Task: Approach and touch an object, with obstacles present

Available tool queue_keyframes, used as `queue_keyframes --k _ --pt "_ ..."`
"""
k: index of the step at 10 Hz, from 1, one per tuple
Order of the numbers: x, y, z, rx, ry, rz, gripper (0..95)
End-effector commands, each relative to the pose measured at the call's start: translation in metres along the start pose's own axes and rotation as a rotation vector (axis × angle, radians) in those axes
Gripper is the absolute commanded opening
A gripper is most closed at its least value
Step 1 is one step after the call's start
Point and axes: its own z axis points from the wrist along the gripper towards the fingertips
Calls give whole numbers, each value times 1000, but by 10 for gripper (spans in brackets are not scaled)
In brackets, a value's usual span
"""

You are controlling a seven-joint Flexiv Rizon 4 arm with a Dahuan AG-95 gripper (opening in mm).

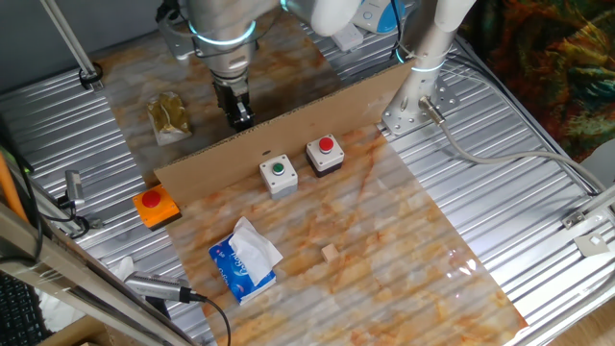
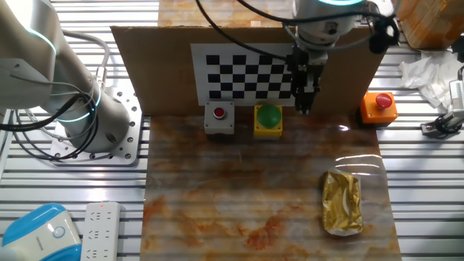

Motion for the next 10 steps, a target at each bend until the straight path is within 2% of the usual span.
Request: queue_keyframes --k 1,8,10 --pt "-1 0 -2 6 0 -1 0" --pt "0 0 -4 1 1 8 0" --pt "0 0 -4 -6 20 31 0"
